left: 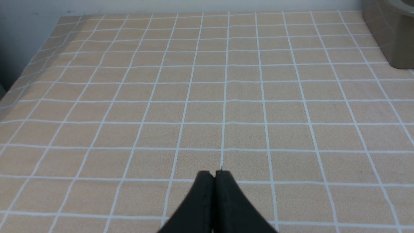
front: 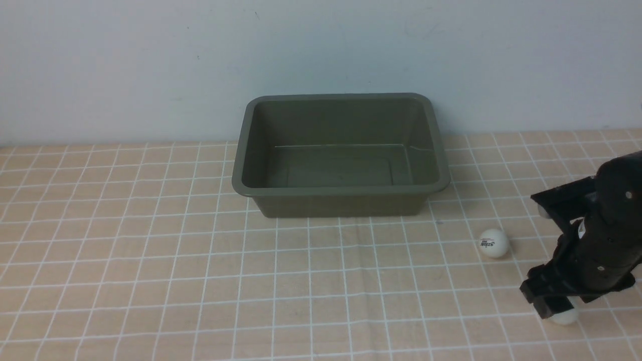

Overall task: Put the table tennis balls into the box on the light coffee tablecloth.
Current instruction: 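Reach for and grasp a ping pong ball on the table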

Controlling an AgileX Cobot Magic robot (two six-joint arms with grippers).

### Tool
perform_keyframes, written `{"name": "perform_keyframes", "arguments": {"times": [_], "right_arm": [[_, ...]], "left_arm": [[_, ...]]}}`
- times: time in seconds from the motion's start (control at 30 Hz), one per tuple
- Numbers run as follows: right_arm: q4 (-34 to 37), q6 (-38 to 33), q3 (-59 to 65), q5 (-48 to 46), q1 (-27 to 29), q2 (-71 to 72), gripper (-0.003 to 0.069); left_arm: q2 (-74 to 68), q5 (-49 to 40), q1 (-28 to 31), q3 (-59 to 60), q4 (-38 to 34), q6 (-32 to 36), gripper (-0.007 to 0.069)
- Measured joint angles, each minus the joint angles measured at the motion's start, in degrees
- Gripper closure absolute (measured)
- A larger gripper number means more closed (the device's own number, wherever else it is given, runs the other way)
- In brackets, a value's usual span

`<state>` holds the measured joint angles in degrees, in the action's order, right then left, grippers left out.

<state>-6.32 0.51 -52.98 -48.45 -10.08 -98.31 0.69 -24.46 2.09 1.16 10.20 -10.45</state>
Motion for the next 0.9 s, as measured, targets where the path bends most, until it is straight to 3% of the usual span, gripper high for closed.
{"name": "perform_keyframes", "arguments": {"times": [0.37,0.57,0.9], "right_arm": [[-0.12,0.00,-0.05,0.44,0.00,-3.17,0.0202],[-0.12,0.00,-0.19,0.32,0.00,-3.40,0.0285],[0.34,0.06,-9.60,-8.34,0.00,-3.40,0.0291]], "left_arm": [[0.00,0.00,0.00,0.00,0.00,0.00,0.0693],[0.00,0.00,0.00,0.00,0.00,0.00,0.0693],[0.00,0.00,0.00,0.00,0.00,0.00,0.0693]]}}
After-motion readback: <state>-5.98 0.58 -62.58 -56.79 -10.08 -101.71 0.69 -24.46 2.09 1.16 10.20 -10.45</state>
